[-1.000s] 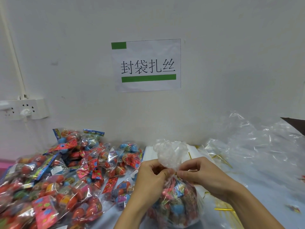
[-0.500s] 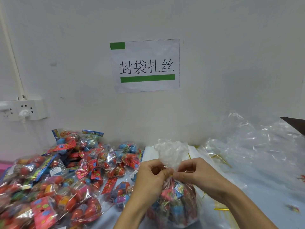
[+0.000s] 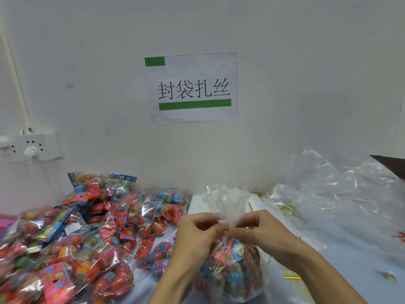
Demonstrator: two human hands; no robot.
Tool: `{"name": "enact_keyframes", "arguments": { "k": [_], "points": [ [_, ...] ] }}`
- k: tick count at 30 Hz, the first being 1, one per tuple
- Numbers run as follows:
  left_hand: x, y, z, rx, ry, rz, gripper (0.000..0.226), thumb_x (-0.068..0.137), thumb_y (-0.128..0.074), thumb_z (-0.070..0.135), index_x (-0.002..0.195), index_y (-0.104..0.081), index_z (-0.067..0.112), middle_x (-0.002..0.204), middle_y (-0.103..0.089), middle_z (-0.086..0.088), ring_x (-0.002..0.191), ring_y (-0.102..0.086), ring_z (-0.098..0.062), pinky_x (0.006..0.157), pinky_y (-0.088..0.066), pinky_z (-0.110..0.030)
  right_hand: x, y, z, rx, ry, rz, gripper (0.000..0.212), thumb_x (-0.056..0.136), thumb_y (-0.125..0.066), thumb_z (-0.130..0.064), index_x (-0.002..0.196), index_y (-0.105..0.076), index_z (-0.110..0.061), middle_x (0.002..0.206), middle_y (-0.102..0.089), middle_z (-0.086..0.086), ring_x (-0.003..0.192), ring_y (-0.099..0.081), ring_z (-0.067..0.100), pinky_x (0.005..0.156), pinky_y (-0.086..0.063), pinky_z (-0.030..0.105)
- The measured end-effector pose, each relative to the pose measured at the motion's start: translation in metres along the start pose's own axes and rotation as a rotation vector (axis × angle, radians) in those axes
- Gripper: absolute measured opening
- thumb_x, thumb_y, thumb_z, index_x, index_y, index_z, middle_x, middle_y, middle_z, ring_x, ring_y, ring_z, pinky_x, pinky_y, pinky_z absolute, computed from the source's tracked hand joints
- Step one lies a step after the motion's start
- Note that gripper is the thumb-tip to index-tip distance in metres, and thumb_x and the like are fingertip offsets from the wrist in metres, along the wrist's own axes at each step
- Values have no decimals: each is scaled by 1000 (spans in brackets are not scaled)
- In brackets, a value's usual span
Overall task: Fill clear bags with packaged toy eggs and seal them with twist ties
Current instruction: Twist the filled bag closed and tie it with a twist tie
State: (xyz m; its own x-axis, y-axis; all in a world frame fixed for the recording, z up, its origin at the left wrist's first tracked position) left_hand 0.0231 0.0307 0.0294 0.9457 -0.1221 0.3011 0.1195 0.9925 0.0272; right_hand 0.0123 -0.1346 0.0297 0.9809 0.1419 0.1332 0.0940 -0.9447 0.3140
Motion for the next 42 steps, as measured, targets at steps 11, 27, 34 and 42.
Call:
{"name": "enact_keyframes", "arguments": {
  "k": [11,27,34,42],
  "points": [
    [0,1,-2,36,23,-25,22,80,-76,-4,94,-75,13,80,-78,-7,79,-76,-21,71,-60,-27,-3,2,-3,23,-23,-2,21,89,-74,-23,67,-74,-20,66,-63,-3,64,-52,10,61,-39,23],
    [1,1,-3,56,86,-44,16,79,-79,2,92,-70,4,74,-76,-9,72,-74,-16,65,-56,-21,0,1,-1,-7,-30,120,14,86,-73,-26,81,-77,-14,87,-73,8,77,-62,12,76,-47,31],
    [-2,-4,-2,-3,83,-71,24,78,-78,-4,100,-68,-4,75,-77,-9,70,-75,-14,60,-53,-15,0,-7,-1,65,-29,73,19,87,-72,-19,69,-74,-15,67,-65,-2,56,-52,2,51,-36,11],
    [-3,-9,0,88,2,-54,21,80,-79,2,97,-71,-7,75,-76,-12,67,-71,-14,61,-54,-19,-2,-8,-4,0,-32,75,35,89,-65,-18,54,-65,-20,59,-58,-9,54,-50,2,49,-35,9]
  ]
}}
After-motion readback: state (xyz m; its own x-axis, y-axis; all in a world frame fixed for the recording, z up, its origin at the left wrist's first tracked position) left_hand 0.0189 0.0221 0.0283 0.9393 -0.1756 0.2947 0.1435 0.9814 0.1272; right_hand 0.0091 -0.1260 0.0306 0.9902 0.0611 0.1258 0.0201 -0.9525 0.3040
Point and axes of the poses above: each hand's wrist, its own x-axis towards the middle knuckle, its own y-axis out of the back of the hand, z = x × y, the point moved 4 cm from there along x, towards the middle knuckle
